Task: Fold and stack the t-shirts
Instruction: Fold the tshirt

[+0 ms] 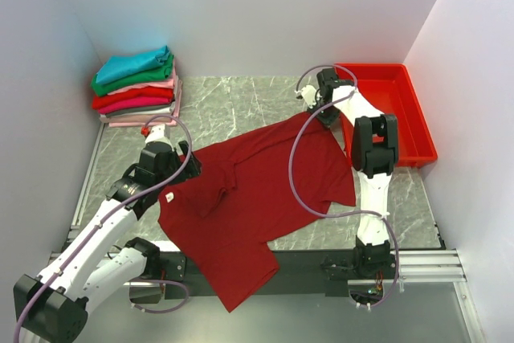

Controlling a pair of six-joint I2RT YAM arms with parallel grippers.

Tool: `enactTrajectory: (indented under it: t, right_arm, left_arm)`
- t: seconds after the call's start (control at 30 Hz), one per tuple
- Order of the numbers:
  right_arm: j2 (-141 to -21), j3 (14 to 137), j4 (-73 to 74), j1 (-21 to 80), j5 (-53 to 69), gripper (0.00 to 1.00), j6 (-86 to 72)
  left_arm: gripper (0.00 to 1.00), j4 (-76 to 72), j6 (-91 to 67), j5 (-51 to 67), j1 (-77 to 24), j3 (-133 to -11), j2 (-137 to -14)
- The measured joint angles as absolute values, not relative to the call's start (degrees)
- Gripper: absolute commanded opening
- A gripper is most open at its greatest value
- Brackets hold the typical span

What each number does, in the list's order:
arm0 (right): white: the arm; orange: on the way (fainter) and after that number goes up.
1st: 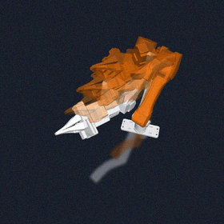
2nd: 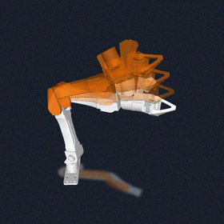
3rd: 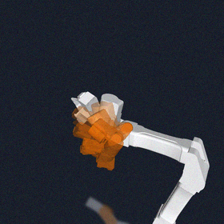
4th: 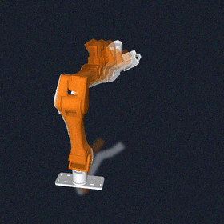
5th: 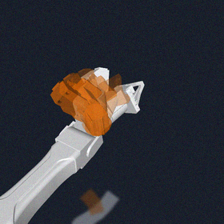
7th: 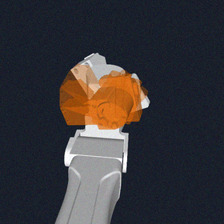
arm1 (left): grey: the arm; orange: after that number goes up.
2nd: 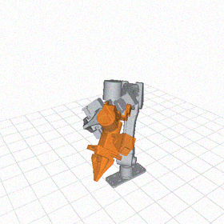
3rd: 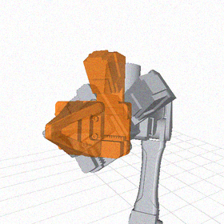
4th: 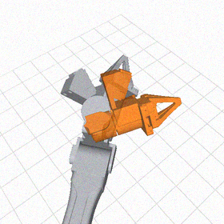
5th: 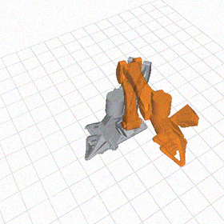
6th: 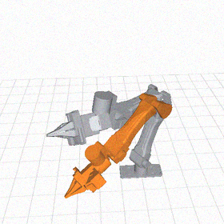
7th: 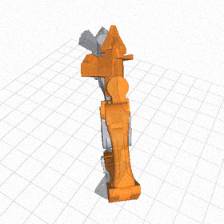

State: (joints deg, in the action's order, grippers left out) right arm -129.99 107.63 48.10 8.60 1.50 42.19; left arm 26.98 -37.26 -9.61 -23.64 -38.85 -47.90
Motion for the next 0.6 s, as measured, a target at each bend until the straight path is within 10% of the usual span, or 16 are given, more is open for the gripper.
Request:
enactTrajectory:
  t: [0.53,0.6]
  right_arm:
    - [-125.60,104.44,46.24,8.60,-0.97,0.10,45.08]
    - [-125.58,104.44,46.24,8.60,-0.97,0.23,45.41]
  left_arm:
    - [0.80,27.11,-49.08,-11.14,-4.67,-38.85,-54.41]
    - [0.80,26.74,-50.35,-10.57,-2.37,-38.85,-55.61]
